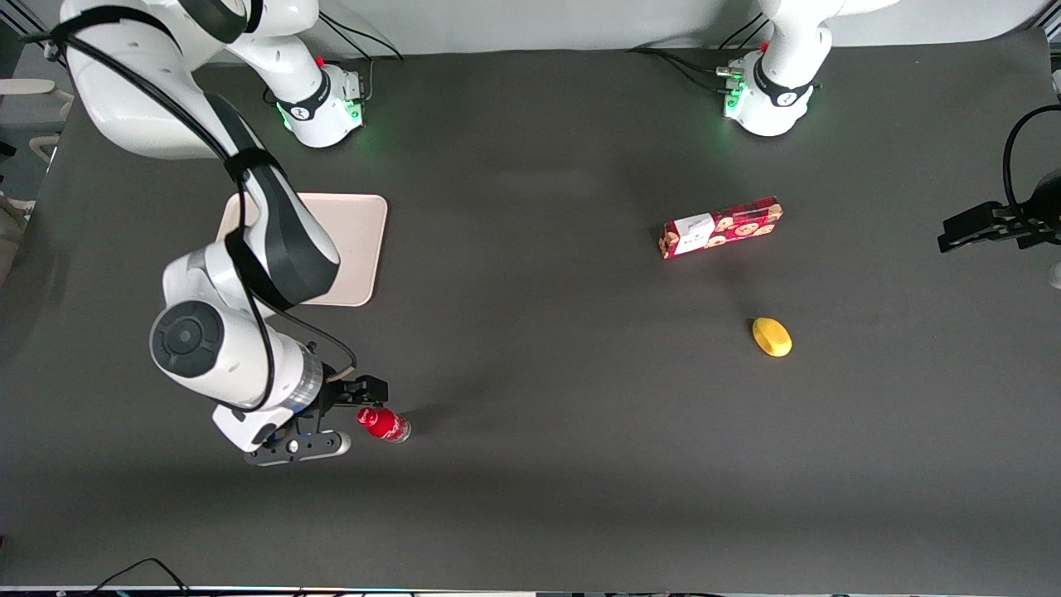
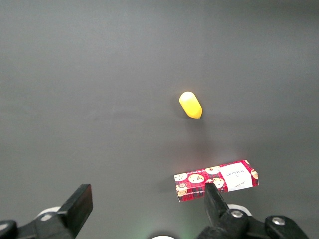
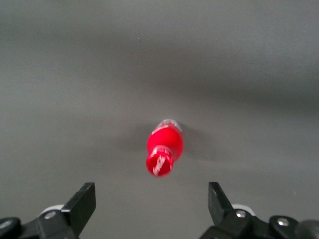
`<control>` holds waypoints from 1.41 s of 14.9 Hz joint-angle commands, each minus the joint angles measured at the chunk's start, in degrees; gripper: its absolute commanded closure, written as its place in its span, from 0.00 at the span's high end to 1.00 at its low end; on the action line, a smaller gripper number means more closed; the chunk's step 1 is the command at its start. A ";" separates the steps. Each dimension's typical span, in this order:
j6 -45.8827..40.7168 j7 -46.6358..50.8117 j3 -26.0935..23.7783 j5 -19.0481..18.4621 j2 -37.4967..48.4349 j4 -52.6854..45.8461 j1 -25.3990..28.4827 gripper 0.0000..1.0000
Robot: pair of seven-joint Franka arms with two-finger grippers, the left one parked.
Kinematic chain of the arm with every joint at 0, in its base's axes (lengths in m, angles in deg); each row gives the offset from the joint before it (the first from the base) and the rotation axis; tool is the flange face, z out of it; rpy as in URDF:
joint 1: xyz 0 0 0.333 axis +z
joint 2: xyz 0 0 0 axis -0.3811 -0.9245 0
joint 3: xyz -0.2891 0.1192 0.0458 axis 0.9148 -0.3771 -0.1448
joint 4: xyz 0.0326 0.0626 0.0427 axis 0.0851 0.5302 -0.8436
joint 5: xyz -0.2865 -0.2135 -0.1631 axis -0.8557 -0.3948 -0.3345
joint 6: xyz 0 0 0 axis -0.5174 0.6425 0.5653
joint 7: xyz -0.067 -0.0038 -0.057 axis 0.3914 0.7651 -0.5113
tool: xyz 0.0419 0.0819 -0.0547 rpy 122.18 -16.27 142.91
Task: Place coke bottle on tray
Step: 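Lower the right gripper over the red Coca-Cola bottle's cap end, then close the right gripper around the bottle's cap end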
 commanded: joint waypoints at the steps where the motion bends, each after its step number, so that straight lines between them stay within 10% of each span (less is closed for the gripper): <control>1: 1.73 0.37 -0.52 -1.72 -3.96 -2.82 0.26 1.00; 12: 3.85 1.16 -0.43 -4.36 -6.60 0.08 0.52 0.94; 15: 3.85 2.65 -0.43 -4.45 -6.51 0.26 0.52 0.69; 19: 3.76 3.18 -0.43 -4.45 -6.51 0.08 0.52 0.06; 21: 3.76 4.23 -0.43 -4.54 -6.51 0.00 0.52 0.00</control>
